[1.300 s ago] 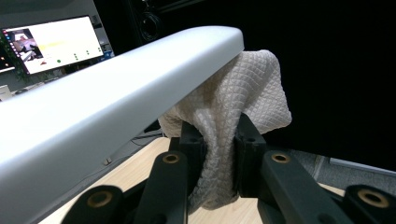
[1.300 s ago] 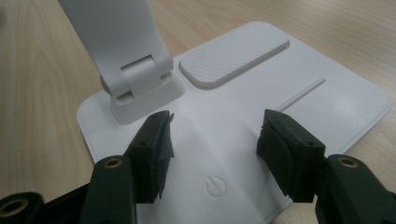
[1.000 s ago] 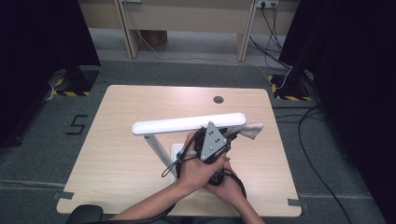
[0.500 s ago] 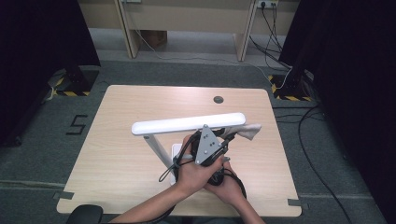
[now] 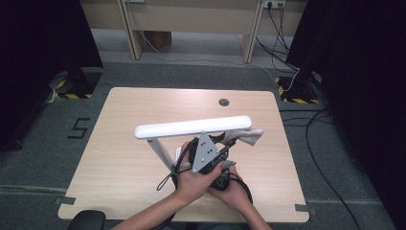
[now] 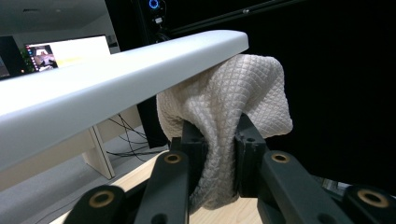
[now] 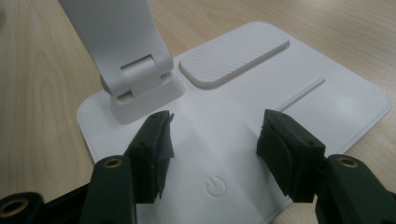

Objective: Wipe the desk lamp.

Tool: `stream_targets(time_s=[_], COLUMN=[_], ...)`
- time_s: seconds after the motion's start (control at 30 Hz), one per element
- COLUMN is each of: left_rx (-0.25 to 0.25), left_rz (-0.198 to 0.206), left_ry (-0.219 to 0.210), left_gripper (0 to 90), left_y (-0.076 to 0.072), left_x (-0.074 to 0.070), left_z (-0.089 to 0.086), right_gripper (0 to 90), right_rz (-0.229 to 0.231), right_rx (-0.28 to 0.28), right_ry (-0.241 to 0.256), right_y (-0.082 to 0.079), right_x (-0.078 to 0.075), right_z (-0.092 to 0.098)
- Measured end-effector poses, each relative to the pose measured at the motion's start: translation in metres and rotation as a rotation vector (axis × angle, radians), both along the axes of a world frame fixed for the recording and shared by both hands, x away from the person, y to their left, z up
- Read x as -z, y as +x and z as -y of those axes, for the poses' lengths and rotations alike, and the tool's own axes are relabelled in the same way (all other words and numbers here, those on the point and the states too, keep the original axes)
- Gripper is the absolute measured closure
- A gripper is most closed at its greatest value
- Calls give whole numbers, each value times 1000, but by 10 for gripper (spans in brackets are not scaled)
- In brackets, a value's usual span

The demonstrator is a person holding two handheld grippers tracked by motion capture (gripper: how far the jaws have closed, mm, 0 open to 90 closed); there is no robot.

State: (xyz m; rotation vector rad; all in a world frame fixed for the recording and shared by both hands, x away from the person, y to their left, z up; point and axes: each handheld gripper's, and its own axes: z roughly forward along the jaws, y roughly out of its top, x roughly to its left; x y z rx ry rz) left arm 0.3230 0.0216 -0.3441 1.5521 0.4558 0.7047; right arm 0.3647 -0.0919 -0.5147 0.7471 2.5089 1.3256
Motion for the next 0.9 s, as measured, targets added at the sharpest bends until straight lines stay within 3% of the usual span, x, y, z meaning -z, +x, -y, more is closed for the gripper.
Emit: stream_targets(time_s=[0.57, 0.9], left_rx=[2, -22], left_rz=[-17, -13], left_ry=[-31, -42], left_gripper=[777, 777], left_y=[-4, -6], left_x=[1, 4], left_z=[-13, -24], right_gripper=[438, 438], right_rz=[-3, -1], right_rx=[3, 2], right_ry=[4, 2], right_y=[0, 0], right_x=[0, 0], right_z=[0, 0])
